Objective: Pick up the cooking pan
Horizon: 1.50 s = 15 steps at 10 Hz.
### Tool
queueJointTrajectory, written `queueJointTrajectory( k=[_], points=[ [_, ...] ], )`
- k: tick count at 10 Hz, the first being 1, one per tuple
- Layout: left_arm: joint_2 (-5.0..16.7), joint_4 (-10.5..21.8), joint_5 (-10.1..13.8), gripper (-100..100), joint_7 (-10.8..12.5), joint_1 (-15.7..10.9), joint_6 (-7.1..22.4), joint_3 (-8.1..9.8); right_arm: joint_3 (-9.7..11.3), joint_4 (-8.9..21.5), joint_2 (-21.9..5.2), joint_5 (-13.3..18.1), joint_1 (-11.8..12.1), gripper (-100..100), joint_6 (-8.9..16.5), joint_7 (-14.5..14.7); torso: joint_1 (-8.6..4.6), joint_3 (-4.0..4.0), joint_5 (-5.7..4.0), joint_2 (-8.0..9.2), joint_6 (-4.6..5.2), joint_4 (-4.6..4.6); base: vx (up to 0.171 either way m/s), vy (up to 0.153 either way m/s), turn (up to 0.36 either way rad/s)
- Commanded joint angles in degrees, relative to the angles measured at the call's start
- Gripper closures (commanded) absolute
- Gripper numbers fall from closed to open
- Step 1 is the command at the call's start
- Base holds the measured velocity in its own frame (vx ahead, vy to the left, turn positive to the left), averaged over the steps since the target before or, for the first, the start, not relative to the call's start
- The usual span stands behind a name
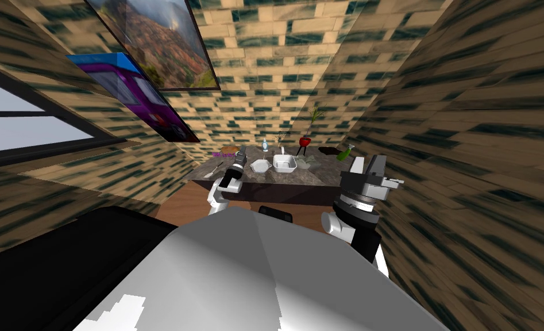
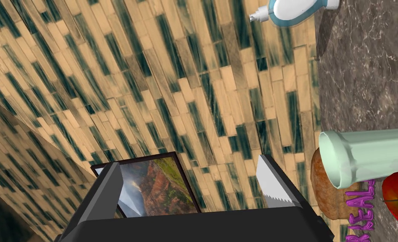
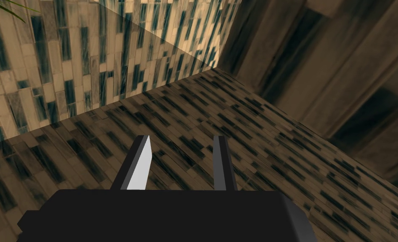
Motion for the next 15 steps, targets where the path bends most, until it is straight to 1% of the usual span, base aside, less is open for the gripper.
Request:
queueJointTrajectory(
  k=[1, 2, 3, 4, 5, 6, 7, 8, 9, 10, 11, 12, 13, 14, 15],
  points=[
    [-0.04, 0.32, -0.22, -100, 0.07, -0.48, 2.86, 0.2, 0.0, 0.0, 0.0, 0.0, 0.0, 0, 0.0, 0.0, 0.0, 0.0, 0.0, 0.0, 0.0, 0.0, 0.011, -0.045, -0.04],
    [-0.04, 0.32, -0.22, -100, 0.07, -0.48, 3.54, 0.2, 0.0, 0.0, 0.0, 0.0, 0.0, 0, 0.0, 0.0, 0.02, 0.0, 0.0, 0.01, -0.02, 0.0, 0.005, -0.019, 0.007],
    [0.06, 1.06, -0.57, -100, 0.19, -1.77, 5.78, 0.74, 0.0, 0.0, 0.0, 0.0, 0.0, 0, 0.0, 0.0, 0.1, 0.02, 0.02, 0.04, -0.03, 0.0, 0.012, -0.034, -0.066],
    [0.06, 1.06, -0.57, -100, 0.19, -1.77, 6.96, 0.74, 0.0, 0.0, 0.0, 0.0, 0.0, 0, 0.0, 0.0, 0.07, 0.01, 0.02, 0.01, -0.01, 0.0, 0.011, -0.035, -0.046],
    [0.06, 1.06, -0.57, -100, 0.19, -1.77, 7.53, 0.74, 0.0, 0.0, 0.0, 0.0, 0.0, 0, 0.0, 0.0, 0.07, 0.01, 0.01, 0.01, -0.02, 0.0, 0.004, -0.019, 0.004],
    [0.14, 1.87, -0.92, -100, 0.29, -3.09, 9.63, 1.29, 0.0, 0.0, 0.0, 0.0, 0.0, 0, 0.0, 0.0, 0.11, 0.02, 0.02, 0.04, -0.03, 0.01, 0.013, -0.037, -0.049],
    [0.14, 1.87, -0.92, -100, 0.29, -3.09, 11.03, 1.29, 0.0, 0.0, 0.0, 0.0, 0.0, 0, 0.0, 0.0, 0.06, 0.01, 0.01, 0.01, -0.01, 0.0, 0.015, -0.037, -0.042],
    [0.14, 1.87, -0.92, -100, 0.29, -3.09, 11.53, 1.29, 0.0, 0.0, 0.0, 0.0, 0.0, 0, 0.0, 0.0, 0.05, 0.0, 0.01, 0.0, -0.02, 0.0, 0.005, -0.017, -0.005],
    [0.2, 2.76, -1.29, -100, 0.35, -4.43, 13.78, 1.87, 0.0, 0.0, 0.0, 0.0, 0.0, 0, 0.0, 0.0, 0.12, 0.02, 0.02, 0.03, -0.03, 0.0, 0.007, -0.035, -0.055],
    [0.2, 2.76, -1.29, -100, 0.35, -4.43, 15.11, 1.87, 0.0, 0.0, 0.0, 0.0, 0.0, 0, 0.0, 0.0, 0.07, 0.01, 0.02, 0.02, -0.01, 0.0, 0.009, -0.031, -0.035],
    [0.2, 2.76, -1.29, -100, 0.35, -4.43, 15.5, 1.87, 0.0, 0.0, 0.0, 0.0, 0.0, 0, 0.0, 0.0, 0.08, 0.01, 0.01, 0.03, -0.03, 0.0, 0.007, -0.015, 0.003],
    [0.23, 3.74, -1.65, -100, 0.39, -5.8, 17.76, 2.45, -0.01, 0.0, 0.0, 0.0, 0.0, 0, 0.0, 0.0, 0.13, 0.02, 0.02, 0.04, -0.03, 0.01, 0.022, -0.038, -0.055],
    [0.23, 3.74, -1.65, -100, 0.39, -5.8, 18.99, 2.45, 0.0, 0.0, 0.0, 0.0, 0.0, 0, 0.0, 0.0, 0.07, 0.0, 0.02, -0.01, -0.01, 0.0, 0.016, -0.037, -0.026],
    [0.23, 3.74, -1.65, -100, 0.39, -5.8, 19.44, 2.45, 0.0, 0.0, 0.0, 0.0, 0.0, 0, 0.0, 0.0, 0.06, 0.0, 0.01, 0.0, -0.03, 0.0, 0.002, -0.014, 0.006],
    [0.23, 4.79, -2.02, -100, 0.4, -7.18, 21.73, 3.05, -0.01, 0.0, 0.0, 0.0, 0.0, 0, 0.0, 0.0, 0.13, 0.02, 0.02, 0.04, -0.03, 0.01, 0.011, -0.027, -0.04]
  ],
)
